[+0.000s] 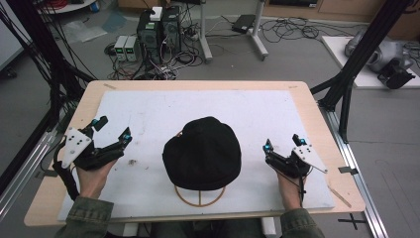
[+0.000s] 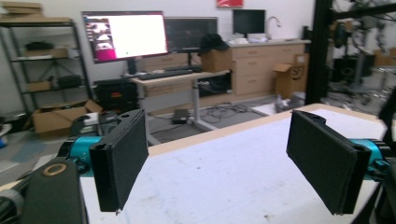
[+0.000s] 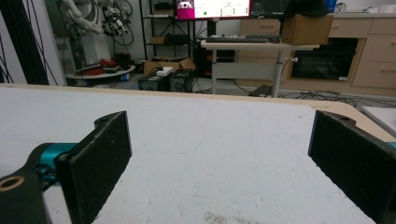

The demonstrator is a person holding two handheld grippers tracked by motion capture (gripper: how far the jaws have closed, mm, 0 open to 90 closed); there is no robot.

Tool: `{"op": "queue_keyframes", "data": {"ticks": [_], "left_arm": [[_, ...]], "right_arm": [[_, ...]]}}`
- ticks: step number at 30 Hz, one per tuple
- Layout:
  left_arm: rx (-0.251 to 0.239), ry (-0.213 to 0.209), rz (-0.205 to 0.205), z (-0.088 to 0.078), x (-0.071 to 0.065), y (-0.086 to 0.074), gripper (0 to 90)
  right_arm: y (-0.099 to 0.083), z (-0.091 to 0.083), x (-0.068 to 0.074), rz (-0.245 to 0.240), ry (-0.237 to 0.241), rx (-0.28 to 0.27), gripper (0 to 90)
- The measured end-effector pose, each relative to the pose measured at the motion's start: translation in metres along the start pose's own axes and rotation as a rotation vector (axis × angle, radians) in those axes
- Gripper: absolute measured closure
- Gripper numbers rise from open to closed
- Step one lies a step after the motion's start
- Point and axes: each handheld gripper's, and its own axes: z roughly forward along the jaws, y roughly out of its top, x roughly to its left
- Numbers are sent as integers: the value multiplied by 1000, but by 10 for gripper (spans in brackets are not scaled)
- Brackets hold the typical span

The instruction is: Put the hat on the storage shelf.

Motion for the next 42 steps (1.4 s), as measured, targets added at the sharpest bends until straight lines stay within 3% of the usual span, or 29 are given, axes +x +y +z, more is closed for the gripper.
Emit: {"op": "queue_keyframes", "data": {"ticks": [4, 8, 9, 10, 16, 21, 42], "left_arm": [[0, 95, -4, -10, 4, -17, 209], [-2, 163, -20, -17, 9, -26, 212], [-2, 163, -20, -17, 9, -26, 213], [11, 196, -22, -19, 11, -30, 213], [38, 294, -44, -23, 14, -44, 171], [61, 300, -51, -25, 14, -50, 170], [69, 298, -41, -26, 13, -52, 173]], "right_arm": [[0, -1, 0, -2, -7, -1, 52], [-1, -1, 0, -3, -16, -2, 52], [-1, -1, 0, -3, -19, -2, 52], [-1, -1, 0, -9, -28, -10, 52], [-3, -4, 2, -15, -50, -14, 51], [-4, -5, 1, 1, -57, -23, 51], [-6, -4, -3, 10, -50, -12, 52]]}}
